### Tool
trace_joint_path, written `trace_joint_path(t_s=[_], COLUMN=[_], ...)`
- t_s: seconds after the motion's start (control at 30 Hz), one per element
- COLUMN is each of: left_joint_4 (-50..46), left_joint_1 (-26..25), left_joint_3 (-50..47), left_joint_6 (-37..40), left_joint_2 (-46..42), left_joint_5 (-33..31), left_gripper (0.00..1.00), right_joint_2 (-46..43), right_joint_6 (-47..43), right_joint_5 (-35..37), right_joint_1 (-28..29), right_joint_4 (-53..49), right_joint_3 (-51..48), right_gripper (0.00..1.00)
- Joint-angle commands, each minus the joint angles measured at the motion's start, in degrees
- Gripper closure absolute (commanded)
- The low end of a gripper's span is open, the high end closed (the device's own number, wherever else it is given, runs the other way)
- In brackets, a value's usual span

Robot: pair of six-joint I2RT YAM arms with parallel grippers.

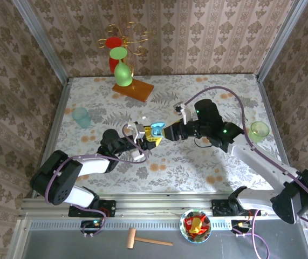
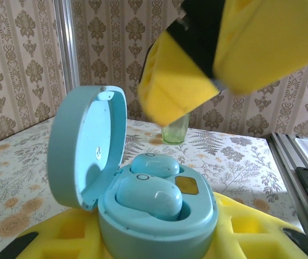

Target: Insert wireless bluetooth earbuds into charging case

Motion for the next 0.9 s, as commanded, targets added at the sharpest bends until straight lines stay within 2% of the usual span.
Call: trace_joint_path(t_s=[0.0,0.13,0.27,0.37,0.63,0.87], left_joint_4=[2.78,2.81,2.86,2.83,2.75,2.80], left_joint_1=[0.28,0.28,0.28,0.28,0.28,0.28], left_joint_3=[-0.21,-0.48,-0.31,-0.46,-0.88,-0.75], left_joint_6=[1.19,2.19,1.97,1.79,0.83,1.30], left_joint_2=[-1.69,-1.98,-2.19,-2.66,-3.70,-3.71], left_joint_5=[0.48,1.47,1.84,1.61,-0.70,-1.82], left_gripper=[0.72,0.72,0.72,0.72,0.72,0.72], right_joint_2=[-1.72,2.87,8.62,10.06,9.17,3.20], right_joint_6=[3.17,8.55,9.08,9.17,6.36,11.48], right_joint_5=[2.75,6.57,10.75,11.04,8.40,3.69], right_joint_1=[-0.24,-0.22,-0.26,-0.19,0.10,-0.29], right_joint_4=[2.04,-0.24,-7.51,-9.73,-12.20,-3.58], right_joint_3=[0.84,6.48,13.00,14.77,12.40,5.33], right_gripper=[0.38,0.34,0.33,0.33,0.29,0.28])
